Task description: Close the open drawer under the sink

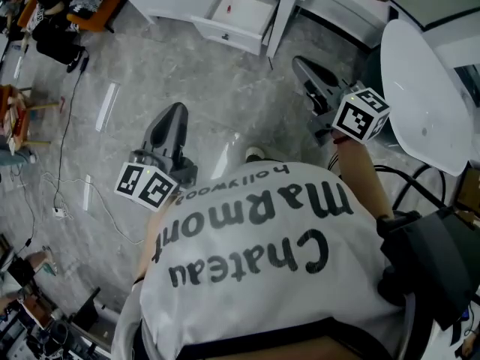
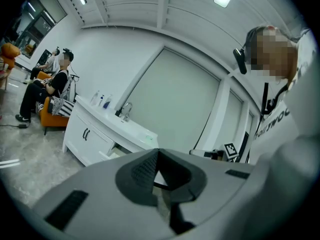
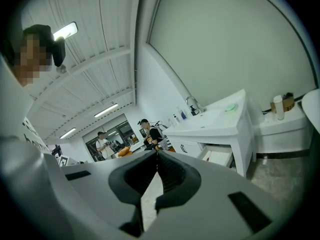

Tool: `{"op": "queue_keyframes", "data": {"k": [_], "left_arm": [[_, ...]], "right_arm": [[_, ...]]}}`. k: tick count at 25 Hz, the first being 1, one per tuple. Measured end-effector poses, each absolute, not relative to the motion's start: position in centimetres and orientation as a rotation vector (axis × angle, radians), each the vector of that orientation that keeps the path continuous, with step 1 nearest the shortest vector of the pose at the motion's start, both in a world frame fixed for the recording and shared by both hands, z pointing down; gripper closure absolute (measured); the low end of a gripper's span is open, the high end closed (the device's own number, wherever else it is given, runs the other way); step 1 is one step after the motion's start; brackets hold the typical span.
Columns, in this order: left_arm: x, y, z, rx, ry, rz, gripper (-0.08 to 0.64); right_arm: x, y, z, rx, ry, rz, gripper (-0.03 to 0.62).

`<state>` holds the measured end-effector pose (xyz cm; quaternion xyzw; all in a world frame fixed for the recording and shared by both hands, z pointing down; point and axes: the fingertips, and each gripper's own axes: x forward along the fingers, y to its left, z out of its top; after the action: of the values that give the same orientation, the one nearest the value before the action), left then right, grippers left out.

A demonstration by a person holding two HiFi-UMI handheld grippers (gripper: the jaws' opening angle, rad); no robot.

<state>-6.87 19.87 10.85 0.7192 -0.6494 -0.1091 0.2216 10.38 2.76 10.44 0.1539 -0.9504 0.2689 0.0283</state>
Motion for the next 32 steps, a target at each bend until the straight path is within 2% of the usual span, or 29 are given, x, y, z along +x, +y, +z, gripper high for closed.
{"op": "queue_keyframes", "data": {"k": [9, 15, 23, 32], "left_arm": [[-7.2, 16.8, 10.8, 2.031, -1.890, -0.225, 0.552], [-6.8, 16.1, 10.7, 2.028, -1.836, -0.293, 0.552], [-4.7, 15.0, 12.1, 2.157, -1.802, -0.171, 0.552], [-7.9, 9.6, 18.5, 2.096, -1.631, -0.099, 0.552]], "right_arm": [[9.3, -0.8, 11.3, 0.442, -2.908, 0.829, 0.580], [8.7, -1.3, 12.4, 0.422, -2.891, 0.830, 0.580], [8.6, -0.3, 15.6, 0.449, -2.825, 0.920, 0.580], [8.3, -1.7, 21.2, 0.635, -2.658, 1.130, 0.580]]}}
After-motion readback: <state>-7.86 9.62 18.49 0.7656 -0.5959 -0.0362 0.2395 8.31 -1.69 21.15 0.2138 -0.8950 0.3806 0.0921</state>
